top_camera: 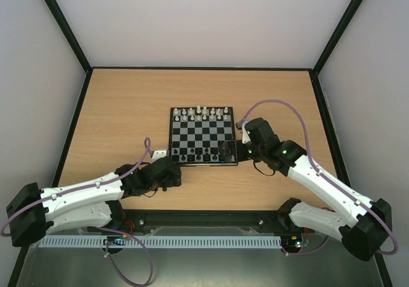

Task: Set up the chess pieces on the board
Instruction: Pick up the chess piece at the center of the board.

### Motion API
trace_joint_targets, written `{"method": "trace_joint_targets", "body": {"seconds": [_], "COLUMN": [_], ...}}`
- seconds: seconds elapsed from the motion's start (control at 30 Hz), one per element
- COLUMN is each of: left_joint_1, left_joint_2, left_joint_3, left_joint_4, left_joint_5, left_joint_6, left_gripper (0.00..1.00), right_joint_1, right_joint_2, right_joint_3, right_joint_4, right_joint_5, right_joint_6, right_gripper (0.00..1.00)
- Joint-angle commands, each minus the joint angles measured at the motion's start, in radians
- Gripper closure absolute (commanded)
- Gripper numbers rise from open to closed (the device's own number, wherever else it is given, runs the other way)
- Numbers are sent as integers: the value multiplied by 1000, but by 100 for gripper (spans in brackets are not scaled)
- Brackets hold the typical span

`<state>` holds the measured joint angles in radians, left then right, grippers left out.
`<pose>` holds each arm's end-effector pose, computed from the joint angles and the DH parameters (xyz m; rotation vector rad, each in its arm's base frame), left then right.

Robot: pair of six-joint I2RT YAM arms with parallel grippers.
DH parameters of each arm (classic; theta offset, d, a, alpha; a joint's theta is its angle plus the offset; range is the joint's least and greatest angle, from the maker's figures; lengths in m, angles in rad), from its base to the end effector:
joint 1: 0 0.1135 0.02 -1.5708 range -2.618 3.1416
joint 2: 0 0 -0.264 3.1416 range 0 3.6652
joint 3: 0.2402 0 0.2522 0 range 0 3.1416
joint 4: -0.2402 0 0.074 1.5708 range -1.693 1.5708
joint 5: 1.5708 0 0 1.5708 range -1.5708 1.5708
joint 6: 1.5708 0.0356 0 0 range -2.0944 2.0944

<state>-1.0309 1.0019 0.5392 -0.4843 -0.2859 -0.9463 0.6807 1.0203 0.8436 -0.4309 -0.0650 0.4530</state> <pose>0.1047 -0.1552 0.1925 -0.0103 2.5282 -0.4803 0.1722 0.1425 0.2920 -0.2958 2.2481 0.6985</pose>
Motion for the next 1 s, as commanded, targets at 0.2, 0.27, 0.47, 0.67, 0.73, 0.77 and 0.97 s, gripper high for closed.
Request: {"method": "trace_joint_targets", "body": {"seconds": [0.2, 0.27, 0.47, 0.67, 0.73, 0.77, 0.97], "left_joint_1": [-117, -132, -154, -159, -159, -159, -161], "left_joint_2": [70, 82, 98, 101, 103, 104, 124], "left_joint_3": [-23, -29, -49, -57, -56, -56, -56], "left_joint_4": [-100, -103, -107, -111, -109, -109, -103], "left_joint_5": [-68, -69, -70, -75, -73, -73, -64], "left_joint_6": [-182, -199, -227, -233, -232, -231, -227], "left_gripper": [13, 19, 39, 49, 53, 55, 66], "right_joint_1": [-3, -3, -3, -3, -3, -3, -3], "right_joint_2": [-28, -28, -26, -22, -22, -23, -20], "right_joint_3": [-27, -29, -31, -31, -29, -30, -33], "right_joint_4": [8, 8, 8, 9, 8, 9, 11], "right_joint_5": [-53, -55, -53, -53, -54, -55, -57], "right_joint_6": [-5, -5, -5, -5, -5, -5, -5], "right_gripper": [1, 1, 1, 1, 1, 1, 1]}}
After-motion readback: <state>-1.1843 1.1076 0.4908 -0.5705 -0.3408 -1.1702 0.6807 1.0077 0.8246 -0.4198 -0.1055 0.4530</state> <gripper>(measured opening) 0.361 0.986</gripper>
